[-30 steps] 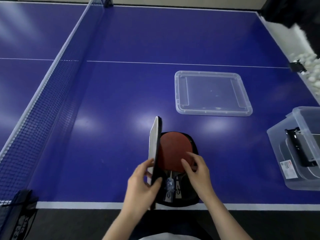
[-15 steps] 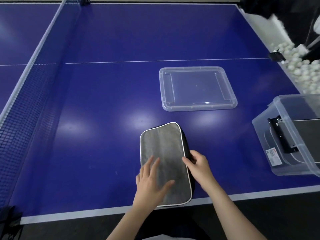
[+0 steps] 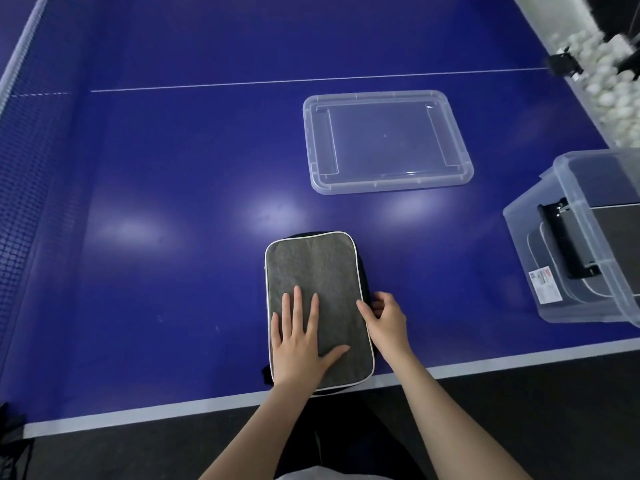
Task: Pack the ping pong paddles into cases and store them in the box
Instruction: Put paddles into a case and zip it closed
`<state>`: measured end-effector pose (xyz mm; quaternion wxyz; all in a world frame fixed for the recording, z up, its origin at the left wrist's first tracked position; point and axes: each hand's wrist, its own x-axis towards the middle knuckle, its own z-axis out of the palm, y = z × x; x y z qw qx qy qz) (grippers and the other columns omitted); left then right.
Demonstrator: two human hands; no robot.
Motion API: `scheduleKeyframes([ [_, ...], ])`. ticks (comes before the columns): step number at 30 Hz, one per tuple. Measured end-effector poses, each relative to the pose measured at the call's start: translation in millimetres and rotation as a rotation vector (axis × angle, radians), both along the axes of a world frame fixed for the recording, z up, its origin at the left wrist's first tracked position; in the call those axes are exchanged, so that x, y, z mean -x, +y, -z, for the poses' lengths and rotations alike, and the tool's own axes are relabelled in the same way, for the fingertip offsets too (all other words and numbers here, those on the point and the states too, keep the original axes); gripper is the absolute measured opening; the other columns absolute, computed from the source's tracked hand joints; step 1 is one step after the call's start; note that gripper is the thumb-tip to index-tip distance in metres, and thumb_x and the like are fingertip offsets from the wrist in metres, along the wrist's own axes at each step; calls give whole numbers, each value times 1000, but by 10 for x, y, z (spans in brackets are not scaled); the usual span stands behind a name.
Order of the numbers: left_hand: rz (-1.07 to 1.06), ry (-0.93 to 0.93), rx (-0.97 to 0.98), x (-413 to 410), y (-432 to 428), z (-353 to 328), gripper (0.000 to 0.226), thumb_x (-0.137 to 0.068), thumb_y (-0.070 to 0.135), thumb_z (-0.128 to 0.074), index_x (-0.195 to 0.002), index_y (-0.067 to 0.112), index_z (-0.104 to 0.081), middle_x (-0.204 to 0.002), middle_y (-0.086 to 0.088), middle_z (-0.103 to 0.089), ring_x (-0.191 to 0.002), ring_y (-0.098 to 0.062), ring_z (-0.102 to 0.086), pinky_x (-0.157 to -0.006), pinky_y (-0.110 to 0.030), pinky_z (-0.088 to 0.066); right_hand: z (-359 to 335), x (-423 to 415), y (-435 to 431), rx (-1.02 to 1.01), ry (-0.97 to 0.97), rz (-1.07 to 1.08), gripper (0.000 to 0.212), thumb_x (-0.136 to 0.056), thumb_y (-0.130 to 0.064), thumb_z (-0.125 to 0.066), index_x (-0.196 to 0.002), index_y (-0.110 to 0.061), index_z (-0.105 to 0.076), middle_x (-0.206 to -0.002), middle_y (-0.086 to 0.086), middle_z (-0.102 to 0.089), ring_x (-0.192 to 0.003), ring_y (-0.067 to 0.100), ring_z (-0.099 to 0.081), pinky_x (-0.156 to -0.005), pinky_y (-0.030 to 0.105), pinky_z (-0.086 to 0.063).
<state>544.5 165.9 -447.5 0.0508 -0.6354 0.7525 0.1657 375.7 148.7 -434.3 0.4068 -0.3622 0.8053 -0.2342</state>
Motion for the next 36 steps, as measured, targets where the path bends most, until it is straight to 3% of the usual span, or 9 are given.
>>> scheduleKeyframes([
  [3, -2, -23, 5, 24, 6, -4, 102, -73, 85, -21, -149, 27, 14, -157, -4, 23, -145, -24, 20, -118, -44, 2, 1, -56, -28, -67, -91, 25, 64, -79, -49, -70, -128, -11, -52, -121, 5, -59, -113, 23, -56, -95, 41, -49],
  [7, -4, 10, 16, 31, 10, -24, 103, -73, 83, -35, -153, 23, -12, -161, -9, -5, -148, -30, -8, -117, -47, -16, -14, -115, -131, -169, -151, 40, 74, -70, -52, -77, -123, -7, -54, -123, 10, -58, -113, 27, -56, -95, 45, -49],
  [11, 18, 37, -22, -48, 11, -22, 102, -72, 85, -21, -150, 28, 9, -159, -4, 14, -147, -27, 12, -118, -42, 1, -50, -153, -149, -147, -211, 89, 77, -66, -46, -83, -125, -9, -48, -122, 8, -57, -110, 25, -58, -92, 43, -51],
  [14, -51, 279, -66, -167, -32, -82, 99, -75, 83, -28, -151, 32, 8, -159, 5, 18, -147, -17, 16, -117, -36, 4, -111, -184, -131, -69, -351, 169, 60, -64, -37, -86, -109, -20, -50, -111, 3, -64, -96, 18, -65, -83, 39, -56],
  [18, -579, 673, -75, -417, -230, -256, 86, -84, 50, -65, -152, 23, -20, -160, 1, -14, -145, -17, -17, -115, -42, -21, -230, -198, -158, -33, -474, 222, 49, -64, -25, -88, -97, -24, -52, -103, 4, -68, -89, 20, -70, -77, 39, -58],
  [21, -877, 1028, -414, -576, -442, -424, 88, -80, 45, -71, -150, 23, -23, -139, -2, -48, -120, -16, -51, -98, -34, -42, -336, -174, -160, -28, -551, 223, 48, -67, -20, -87, -102, -19, -54, -100, 4, -70, -84, 20, -71, -67, 34, -58],
  [26, -867, 1275, -667, -695, -596, -634, 78, -60, 49, -82, -127, 23, -52, -110, 1, -71, -98, -19, -69, -79, -34, -56, -536, -152, -156, 7, -659, 168, 57, -66, -17, -85, -114, -13, -56, -106, 8, -71, -88, 24, -72, -72, 38, -58],
  [29, -879, 1406, -616, -663, -624, -746, 77, -51, 45, -90, -118, 24, -57, -104, 0, -74, -93, -20, -72, -73, -36, -59, -654, -150, -169, 55, -727, 155, 62, -58, -22, -86, -113, -11, -59, -107, 11, -71, -90, 25, -72, -70, 35, -58],
  [36, -873, 1455, -421, -576, -676, -939, 71, -45, 39, -92, -107, 28, -61, -96, 6, -74, -87, -15, -72, -66, -31, -59, -824, -104, -286, 128, -720, 125, 67, -55, -28, -86, -114, -11, -60, -110, 11, -70, -95, 27, -71, -75, 38, -57],
])
